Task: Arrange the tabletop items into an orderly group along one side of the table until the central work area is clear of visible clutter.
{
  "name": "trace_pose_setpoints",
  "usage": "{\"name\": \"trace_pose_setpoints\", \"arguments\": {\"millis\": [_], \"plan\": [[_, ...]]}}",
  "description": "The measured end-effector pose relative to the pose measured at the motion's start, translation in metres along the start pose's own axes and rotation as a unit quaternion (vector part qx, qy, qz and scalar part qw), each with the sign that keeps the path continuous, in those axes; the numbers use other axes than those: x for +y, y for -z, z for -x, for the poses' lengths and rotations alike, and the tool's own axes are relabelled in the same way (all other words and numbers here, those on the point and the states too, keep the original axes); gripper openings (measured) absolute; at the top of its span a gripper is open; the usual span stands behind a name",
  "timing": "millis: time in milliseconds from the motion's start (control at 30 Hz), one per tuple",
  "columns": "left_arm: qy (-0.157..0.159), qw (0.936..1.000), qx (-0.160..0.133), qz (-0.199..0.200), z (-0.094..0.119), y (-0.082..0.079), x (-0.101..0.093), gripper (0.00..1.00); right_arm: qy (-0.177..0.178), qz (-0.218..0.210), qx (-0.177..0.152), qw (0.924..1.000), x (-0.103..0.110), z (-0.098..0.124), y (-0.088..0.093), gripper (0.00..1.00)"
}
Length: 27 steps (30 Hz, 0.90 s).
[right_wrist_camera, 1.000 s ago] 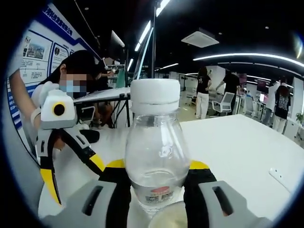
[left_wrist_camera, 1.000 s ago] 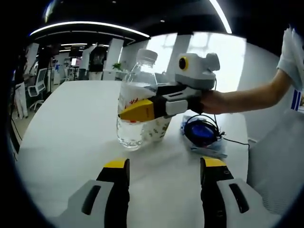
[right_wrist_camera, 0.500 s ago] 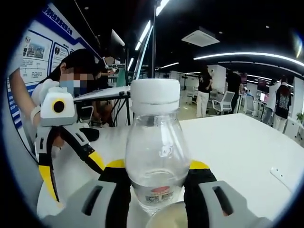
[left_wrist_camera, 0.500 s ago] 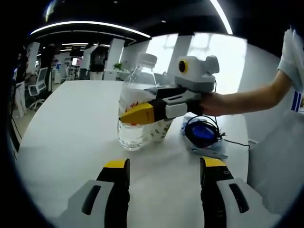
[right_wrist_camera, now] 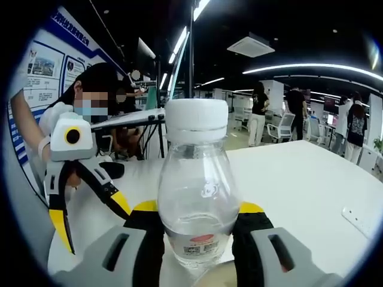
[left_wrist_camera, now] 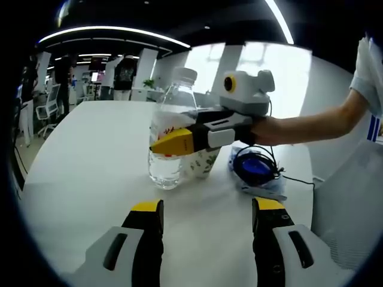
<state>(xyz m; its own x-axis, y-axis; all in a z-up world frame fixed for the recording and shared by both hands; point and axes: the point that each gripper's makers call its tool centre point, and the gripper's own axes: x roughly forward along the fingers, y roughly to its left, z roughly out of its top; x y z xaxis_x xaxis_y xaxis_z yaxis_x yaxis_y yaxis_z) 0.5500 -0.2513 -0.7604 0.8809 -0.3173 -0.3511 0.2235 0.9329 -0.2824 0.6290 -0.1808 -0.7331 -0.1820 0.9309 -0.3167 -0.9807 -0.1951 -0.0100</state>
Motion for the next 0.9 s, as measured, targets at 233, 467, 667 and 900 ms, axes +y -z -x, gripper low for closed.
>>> {"name": "trace_pose_setpoints", "arguments": {"millis": [233, 467, 667, 900], "plan": [[0.002, 1.0, 0.0, 0.001, -0.0001, -0.0001, -0.001, 0.56, -0.004, 0.005, 0.003, 1.0, -0.0002, -0.0004, -0.0001, 0.41], [0.001, 1.0, -0.001, 0.002, 0.0004, -0.0003, -0.0012, 0.56, -0.002, 0.015, 0.001, 0.9999, -0.0031, 0.0002, 0.0001, 0.41], [0.001, 1.0, 0.0, 0.002, 0.0004, -0.0001, -0.0019, 0.56, -0.003, 0.011, 0.001, 0.9999, -0.0048, 0.0013, 0.0011, 0.42], [0.003, 1.0, 0.001, 0.002, -0.0007, -0.0003, -0.003, 0.56, -0.003, 0.019, 0.003, 0.9998, -0.0025, 0.0027, -0.0007, 0.42]]}}
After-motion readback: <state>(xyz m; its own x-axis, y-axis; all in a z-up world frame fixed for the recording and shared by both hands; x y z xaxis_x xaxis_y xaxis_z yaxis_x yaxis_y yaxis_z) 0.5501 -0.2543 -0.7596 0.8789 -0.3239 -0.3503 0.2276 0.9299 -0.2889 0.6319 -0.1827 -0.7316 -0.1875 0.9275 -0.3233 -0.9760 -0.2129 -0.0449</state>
